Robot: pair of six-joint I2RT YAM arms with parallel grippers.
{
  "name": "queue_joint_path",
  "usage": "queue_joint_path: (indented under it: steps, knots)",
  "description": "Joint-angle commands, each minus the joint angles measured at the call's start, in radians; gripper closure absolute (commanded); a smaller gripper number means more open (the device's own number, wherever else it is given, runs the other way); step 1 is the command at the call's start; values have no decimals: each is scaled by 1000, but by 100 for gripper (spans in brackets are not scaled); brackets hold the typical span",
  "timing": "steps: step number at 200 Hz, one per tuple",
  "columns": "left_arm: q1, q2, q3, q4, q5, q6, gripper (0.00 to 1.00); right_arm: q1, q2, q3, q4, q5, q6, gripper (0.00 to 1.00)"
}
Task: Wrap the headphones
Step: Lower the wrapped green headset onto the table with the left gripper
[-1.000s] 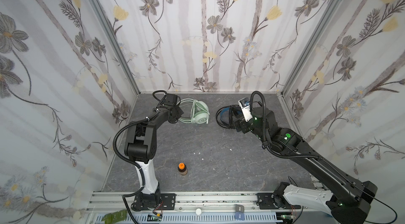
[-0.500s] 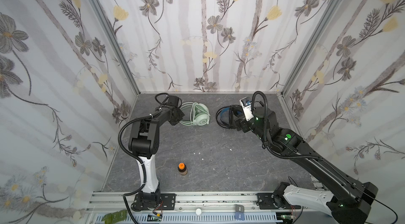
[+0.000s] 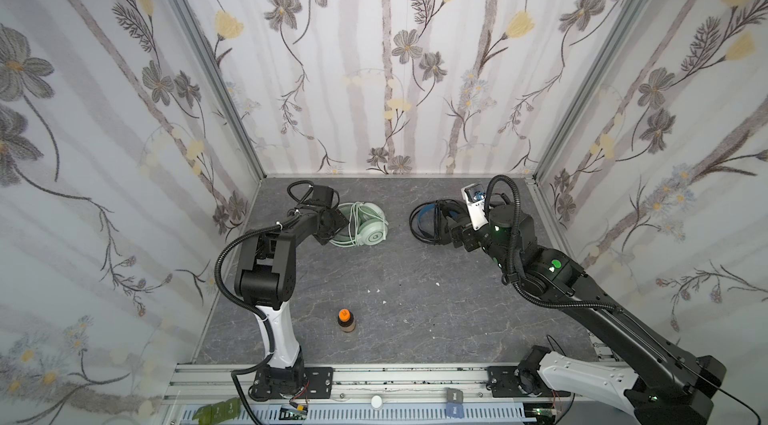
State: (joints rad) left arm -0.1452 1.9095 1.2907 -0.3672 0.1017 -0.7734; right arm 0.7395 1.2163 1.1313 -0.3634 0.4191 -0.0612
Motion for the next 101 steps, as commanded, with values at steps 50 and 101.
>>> queue_joint_path:
  steps: [50,101]
  knots:
    - [41,-70,-81,42,16,26,0,0,-21,0,18,19,7,4]
    - [76,-67,-110,-11,27,99,0,1,-24,8,17,16,18,3]
